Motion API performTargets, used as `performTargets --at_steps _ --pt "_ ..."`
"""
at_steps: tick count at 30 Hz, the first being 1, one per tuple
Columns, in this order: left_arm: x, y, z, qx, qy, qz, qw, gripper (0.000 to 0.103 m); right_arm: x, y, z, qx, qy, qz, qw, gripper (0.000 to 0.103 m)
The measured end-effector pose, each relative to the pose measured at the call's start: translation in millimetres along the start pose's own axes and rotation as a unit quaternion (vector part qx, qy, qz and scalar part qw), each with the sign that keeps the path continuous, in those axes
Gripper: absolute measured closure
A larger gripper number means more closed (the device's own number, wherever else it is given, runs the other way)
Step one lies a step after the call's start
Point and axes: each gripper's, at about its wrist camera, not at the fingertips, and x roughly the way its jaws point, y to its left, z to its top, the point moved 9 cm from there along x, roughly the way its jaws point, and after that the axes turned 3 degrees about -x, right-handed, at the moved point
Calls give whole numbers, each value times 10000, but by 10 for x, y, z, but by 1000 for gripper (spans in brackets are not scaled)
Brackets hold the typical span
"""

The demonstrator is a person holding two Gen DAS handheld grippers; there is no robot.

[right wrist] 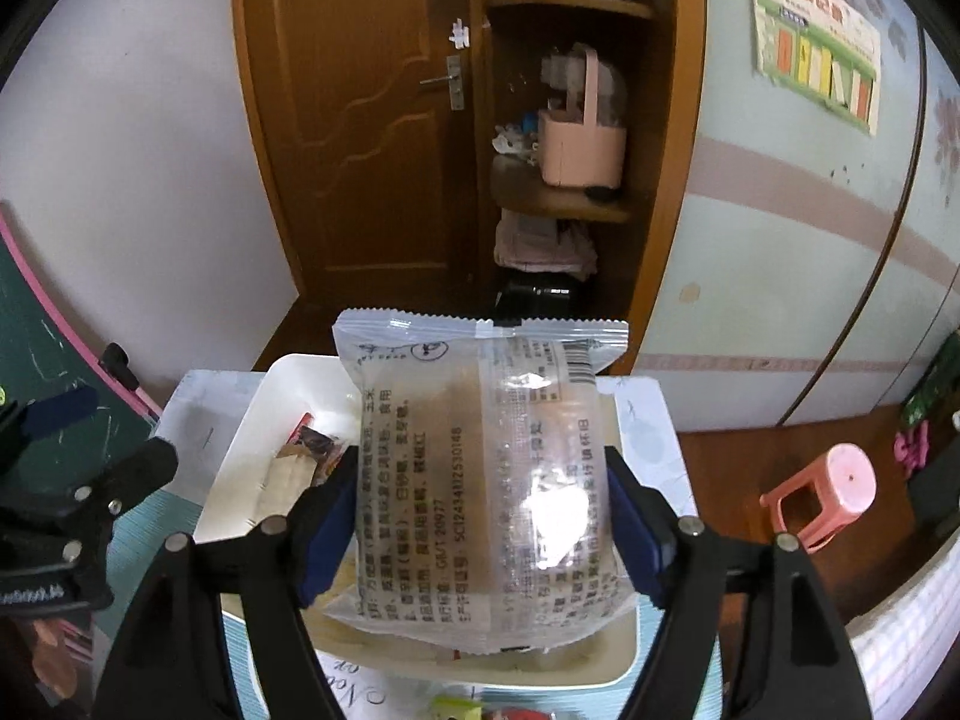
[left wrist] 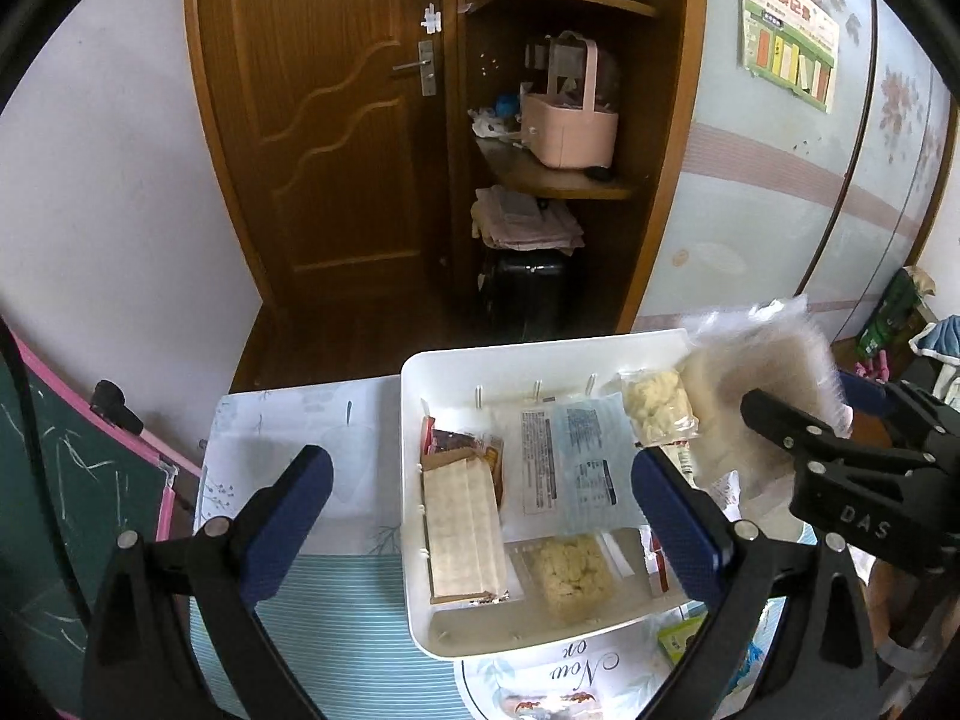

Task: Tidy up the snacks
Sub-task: 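Carry both packets over the white bin and open both grippers, then withdraw both grippers and lower them toward the red and blue packets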

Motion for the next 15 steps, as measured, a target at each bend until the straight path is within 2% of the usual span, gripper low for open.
performTargets --at_steps 7,15 --pt "-95 10 9 25 -81 55 9999 3 -215 16 146 -30 -461 5 9989 19" --pt "-319 -20 -68 33 -123 40 9999 3 -462 24 61 -87 -529 -36 9986 18"
